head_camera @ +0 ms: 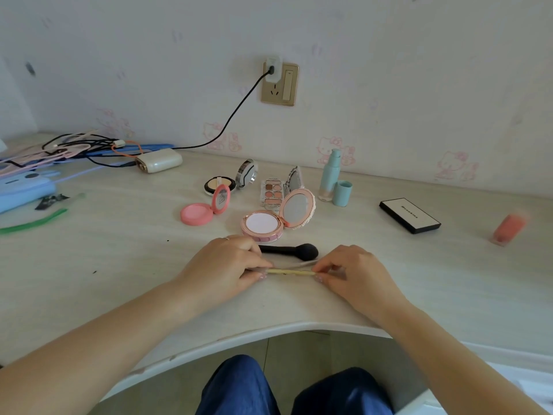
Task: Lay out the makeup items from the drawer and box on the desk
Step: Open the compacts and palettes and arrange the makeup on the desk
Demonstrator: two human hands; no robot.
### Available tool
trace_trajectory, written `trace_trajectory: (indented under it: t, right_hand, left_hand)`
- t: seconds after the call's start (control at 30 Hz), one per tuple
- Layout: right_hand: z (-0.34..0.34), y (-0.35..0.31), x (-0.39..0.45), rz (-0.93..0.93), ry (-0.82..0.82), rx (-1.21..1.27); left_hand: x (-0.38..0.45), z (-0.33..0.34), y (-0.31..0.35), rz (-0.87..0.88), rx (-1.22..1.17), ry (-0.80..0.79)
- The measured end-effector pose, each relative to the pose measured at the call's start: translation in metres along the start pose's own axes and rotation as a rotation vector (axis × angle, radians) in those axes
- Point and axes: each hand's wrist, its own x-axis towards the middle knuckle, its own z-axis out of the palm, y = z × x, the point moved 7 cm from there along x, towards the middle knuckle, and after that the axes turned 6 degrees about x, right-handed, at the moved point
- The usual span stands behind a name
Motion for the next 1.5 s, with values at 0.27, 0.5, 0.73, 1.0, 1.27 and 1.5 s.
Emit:
trace_trajectory:
  t: [0.27,0.5,0.73,1.0,1.27,1.5]
  right_hand:
    - [0.006,-0.001,0.011,0.002,0.010,-0.020]
    - [0.005,0.002,0.011,0.017,0.011,-0.004]
    - [0.007,0.001,0.011,0.015,0.014,-0.002]
    - [0.008,0.001,0.010,0.024,0.007,-0.002]
    - [0.010,-0.001,0.012,0.022,0.007,-0.005]
    - [0.009,0.000,0.012,0.034,-0.002,0.004]
  left_hand:
    - [0.012,-0.005,-0.003,0.078,0.182,0.065]
    - [0.005,-0.006,-0.002,0.060,0.116,0.059]
    - [0.004,-0.003,0.006,0.085,0.086,0.085]
    - [0.006,-0.002,0.002,0.018,0.030,0.035]
    - [0.001,-0.004,-0.002,0.001,0.046,0.005]
    - [0.002,-0.006,-0.001,-0.018,0.070,-0.012]
